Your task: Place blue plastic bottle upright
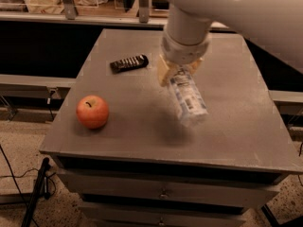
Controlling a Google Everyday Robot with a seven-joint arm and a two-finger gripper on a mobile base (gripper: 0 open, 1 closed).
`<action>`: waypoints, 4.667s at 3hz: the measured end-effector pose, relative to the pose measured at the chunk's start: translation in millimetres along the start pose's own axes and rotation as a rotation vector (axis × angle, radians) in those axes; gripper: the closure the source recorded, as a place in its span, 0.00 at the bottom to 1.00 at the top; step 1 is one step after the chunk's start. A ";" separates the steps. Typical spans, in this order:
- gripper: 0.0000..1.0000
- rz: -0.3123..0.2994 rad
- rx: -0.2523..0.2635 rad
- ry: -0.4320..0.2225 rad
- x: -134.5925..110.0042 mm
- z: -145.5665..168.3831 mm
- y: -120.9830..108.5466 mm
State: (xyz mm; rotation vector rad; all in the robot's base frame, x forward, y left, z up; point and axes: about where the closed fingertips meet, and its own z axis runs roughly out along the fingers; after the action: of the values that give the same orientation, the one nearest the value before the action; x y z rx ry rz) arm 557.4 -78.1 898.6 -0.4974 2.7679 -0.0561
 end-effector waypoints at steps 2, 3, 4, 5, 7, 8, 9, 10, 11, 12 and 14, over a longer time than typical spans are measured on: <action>1.00 -0.030 -0.024 -0.059 52.7 -1.7 -31.5; 1.00 -0.045 -0.039 -0.105 43.1 -9.6 -41.6; 1.00 -0.098 -0.051 -0.217 20.6 -47.0 -62.5; 1.00 -0.129 -0.051 -0.243 14.1 -56.6 -64.6; 1.00 -0.128 -0.089 -0.308 11.6 -58.7 -71.5; 1.00 -0.138 -0.156 -0.429 8.0 -66.7 -82.4; 1.00 -0.169 -0.222 -0.472 3.4 -74.3 -66.5; 1.00 -0.166 -0.224 -0.470 3.3 -74.0 -65.8; 1.00 -0.168 -0.215 -0.488 -1.3 -70.8 -65.9; 1.00 -0.171 -0.220 -0.544 10.6 -66.6 -61.4; 1.00 -0.074 -0.172 -0.810 12.8 -77.5 -105.0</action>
Offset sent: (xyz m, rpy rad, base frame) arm -0.0373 -0.0436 -0.0068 0.0367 -0.0488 0.0385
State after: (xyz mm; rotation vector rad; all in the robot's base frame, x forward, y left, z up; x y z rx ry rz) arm 555.8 -182.4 978.0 -0.5189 1.9668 0.3022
